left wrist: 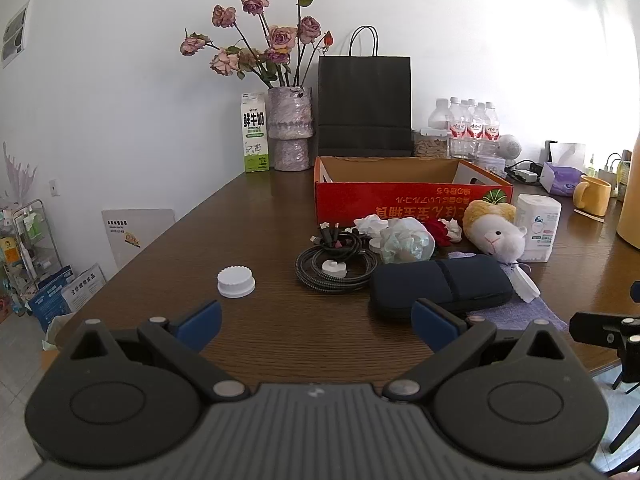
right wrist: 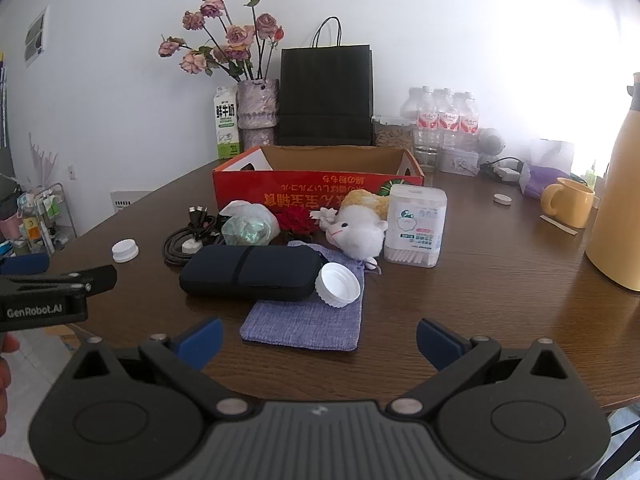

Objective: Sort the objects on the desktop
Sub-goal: 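Move the left gripper toward the white bottle cap on the table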

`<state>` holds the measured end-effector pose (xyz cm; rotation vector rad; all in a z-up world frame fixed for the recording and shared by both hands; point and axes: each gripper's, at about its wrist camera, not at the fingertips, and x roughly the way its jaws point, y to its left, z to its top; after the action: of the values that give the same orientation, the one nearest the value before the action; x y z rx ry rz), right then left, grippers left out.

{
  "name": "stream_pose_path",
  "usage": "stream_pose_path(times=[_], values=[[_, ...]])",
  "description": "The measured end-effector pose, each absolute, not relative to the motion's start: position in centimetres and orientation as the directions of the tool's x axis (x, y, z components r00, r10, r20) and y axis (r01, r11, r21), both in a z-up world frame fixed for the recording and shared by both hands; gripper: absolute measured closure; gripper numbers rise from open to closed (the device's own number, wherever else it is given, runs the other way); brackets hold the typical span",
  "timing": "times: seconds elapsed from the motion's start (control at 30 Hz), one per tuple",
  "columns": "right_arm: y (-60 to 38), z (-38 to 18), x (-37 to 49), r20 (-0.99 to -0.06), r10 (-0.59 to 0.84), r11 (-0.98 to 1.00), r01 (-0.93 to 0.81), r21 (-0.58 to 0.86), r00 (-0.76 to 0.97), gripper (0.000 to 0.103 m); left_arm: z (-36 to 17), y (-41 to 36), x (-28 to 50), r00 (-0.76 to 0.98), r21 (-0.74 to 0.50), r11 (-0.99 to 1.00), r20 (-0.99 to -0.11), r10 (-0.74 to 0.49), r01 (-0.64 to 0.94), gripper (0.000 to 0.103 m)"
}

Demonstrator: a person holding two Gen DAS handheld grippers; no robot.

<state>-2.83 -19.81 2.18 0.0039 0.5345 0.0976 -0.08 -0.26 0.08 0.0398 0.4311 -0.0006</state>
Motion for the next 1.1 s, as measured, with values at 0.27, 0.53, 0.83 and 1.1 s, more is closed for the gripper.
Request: stream_pose_path(times=[0.27,0.53,0.83,1.1], values=[[-19.71,2.15,-2.78,-0.505,0.087,0.996,-0.084,0.029,0.859,0.000,0.11,-0.35,-0.22,0.910,0.039,0.999,-0.415,0.006,0.011,0.000],[-19.74,2.20,-2.79,-0.503,0.087,0.996,-0.084,0.028,0.860,0.000,0.15,-0.36,-0.23,0.910,0.038,0.999,-0.414,0.005,0.012,0.000],[-19.71,2.25,-2.75,-0.502,0.088,0.996,-0.085,0.028,0.860,0.000,0.27,-0.37,-0.25,0.911,0.039,0.999,-0.412,0.003,0.015,0.000],[-19.73,2.34,-2.74,-0.502,0.088,0.996,-0.085,0.029,0.860,0.000,0.42,-0.38,-0.23,0.912,0.040,0.999,-0.411,0.002,0.016,0.000]])
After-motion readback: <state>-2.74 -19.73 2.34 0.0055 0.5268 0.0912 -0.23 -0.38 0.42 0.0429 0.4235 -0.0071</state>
